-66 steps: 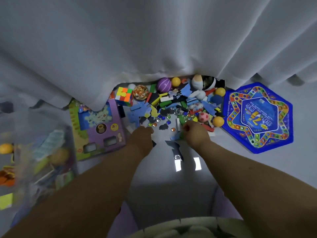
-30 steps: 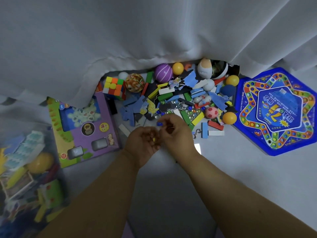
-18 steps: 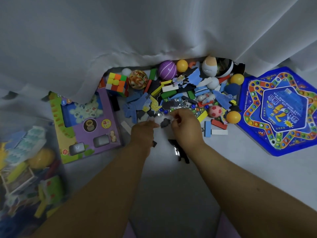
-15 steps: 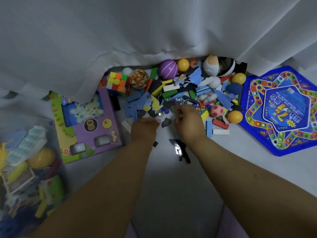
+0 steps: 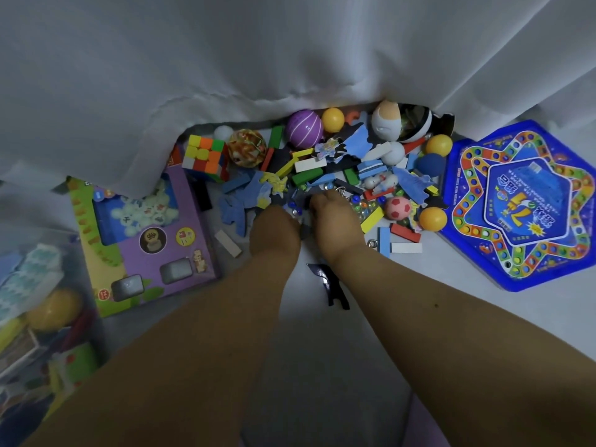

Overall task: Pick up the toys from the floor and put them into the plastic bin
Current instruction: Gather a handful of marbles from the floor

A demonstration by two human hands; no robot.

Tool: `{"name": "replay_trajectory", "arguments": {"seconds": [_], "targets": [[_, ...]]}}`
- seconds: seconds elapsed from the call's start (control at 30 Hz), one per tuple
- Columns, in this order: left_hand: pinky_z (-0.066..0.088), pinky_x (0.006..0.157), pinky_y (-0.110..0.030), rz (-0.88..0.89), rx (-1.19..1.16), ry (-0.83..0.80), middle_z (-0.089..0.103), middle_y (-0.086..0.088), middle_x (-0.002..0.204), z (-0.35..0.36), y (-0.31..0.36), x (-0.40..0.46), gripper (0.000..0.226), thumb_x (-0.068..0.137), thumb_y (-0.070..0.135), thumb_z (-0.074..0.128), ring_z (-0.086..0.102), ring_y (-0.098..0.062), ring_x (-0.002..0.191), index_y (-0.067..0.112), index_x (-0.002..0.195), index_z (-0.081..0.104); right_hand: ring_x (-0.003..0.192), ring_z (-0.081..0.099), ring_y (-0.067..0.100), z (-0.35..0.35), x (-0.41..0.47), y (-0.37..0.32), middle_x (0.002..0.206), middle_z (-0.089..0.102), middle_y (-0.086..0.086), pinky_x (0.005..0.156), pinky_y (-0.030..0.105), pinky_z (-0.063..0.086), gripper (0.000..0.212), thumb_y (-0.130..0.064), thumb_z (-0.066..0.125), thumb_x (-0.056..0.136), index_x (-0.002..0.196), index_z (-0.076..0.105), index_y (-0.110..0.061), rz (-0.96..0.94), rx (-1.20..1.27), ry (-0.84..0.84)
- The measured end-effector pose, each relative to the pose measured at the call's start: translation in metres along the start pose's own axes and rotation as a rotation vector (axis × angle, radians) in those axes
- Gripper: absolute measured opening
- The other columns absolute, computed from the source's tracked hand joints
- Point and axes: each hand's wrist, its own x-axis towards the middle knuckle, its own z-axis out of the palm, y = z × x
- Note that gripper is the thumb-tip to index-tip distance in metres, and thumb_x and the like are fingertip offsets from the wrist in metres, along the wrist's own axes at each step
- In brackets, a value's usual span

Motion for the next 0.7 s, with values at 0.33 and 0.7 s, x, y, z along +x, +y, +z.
{"name": "replay_trajectory", "arguments": {"seconds": [0.33,0.7], "targets": [[0.039,0.086,-0.036,0.193,0.166,0.039,0.047,-0.025,0.123,0.001,-0.017,-0.01,0.027,0.096,0.006,0.044,0.049,-0.034,0.105,-0.007,0.121,0.045,0.106,0.049,0.033,0.003,0.002,-0.002,0.117,0.051,0.018,0.077,0.035,0.04,0.049,0.0,0.057,0.083,0.13,0.051,-0.01,-0.155,0.006,-0.072],[0.023,0.093,-0.022,0.194,0.128,0.084,0.045,-0.025,0.128,0.004,-0.019,-0.012,0.027,0.095,-0.004,0.036,0.04,-0.03,0.119,-0.008,0.119,0.046,0.113,0.047,0.035,0.006,0.009,-0.017,0.127,0.044,0.018,0.084,0.038,0.044,0.046,-0.006,0.048,0.092,0.138,0.044,-0.015,-0.164,-0.033,-0.125]]}}
